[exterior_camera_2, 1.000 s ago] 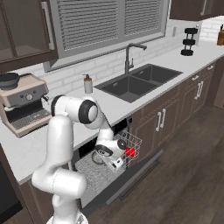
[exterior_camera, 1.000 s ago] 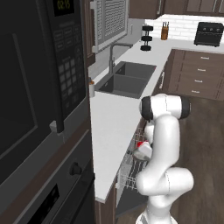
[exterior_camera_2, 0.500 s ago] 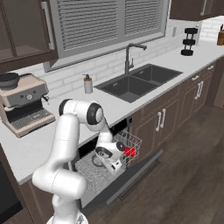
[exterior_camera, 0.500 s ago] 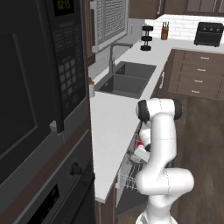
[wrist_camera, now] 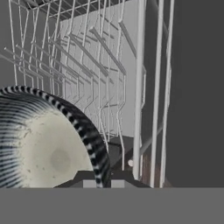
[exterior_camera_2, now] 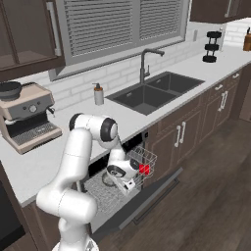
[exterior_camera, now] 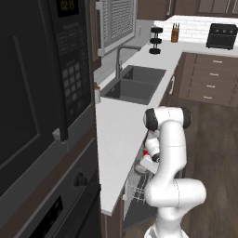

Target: Pick up the cup and bowl from the counter, place them in the dishwasher, and close the dishwasher door.

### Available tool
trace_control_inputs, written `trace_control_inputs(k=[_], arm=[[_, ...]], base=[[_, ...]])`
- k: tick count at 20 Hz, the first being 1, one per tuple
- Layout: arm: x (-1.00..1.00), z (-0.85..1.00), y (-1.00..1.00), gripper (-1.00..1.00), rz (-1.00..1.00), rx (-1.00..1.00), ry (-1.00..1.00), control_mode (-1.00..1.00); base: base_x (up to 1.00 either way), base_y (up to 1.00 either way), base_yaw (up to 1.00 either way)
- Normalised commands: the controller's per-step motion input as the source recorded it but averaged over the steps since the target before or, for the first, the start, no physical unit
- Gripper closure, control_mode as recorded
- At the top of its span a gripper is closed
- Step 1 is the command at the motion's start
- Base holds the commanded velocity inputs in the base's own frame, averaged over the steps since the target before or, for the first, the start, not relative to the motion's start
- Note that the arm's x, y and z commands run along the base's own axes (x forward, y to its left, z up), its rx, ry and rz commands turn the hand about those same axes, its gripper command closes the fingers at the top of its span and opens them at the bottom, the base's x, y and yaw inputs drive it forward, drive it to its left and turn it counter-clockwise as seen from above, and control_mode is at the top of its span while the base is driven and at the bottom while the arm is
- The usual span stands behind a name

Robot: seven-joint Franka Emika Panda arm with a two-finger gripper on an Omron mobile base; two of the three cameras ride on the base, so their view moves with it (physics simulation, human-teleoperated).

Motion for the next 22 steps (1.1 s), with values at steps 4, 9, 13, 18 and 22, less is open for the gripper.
trace_control_inputs(k=[4, 9, 13, 18, 22], arm=[[0.06, -0.12, 0.08, -1.0, 0.0, 0.0, 0.02, -1.0], [0.0, -0.04, 0.02, -1.0, 0.0, 0.0, 0.03, -1.0], [0.0, 0.07, 0.0, -1.0, 0.0, 0.0, 0.0, -1.0], [-0.33, 0.6, -0.17, -1.0, 0.0, 0.0, -0.02, -1.0], [-0.52, 0.53, -0.63, -1.0, 0.0, 0.0, -0.04, -1.0]], base=[[0.0, 0.0, 0.0], [0.0, 0.0, 0.0], [0.0, 0.0, 0.0], [0.0, 0.0, 0.0], [0.0, 0.0, 0.0]])
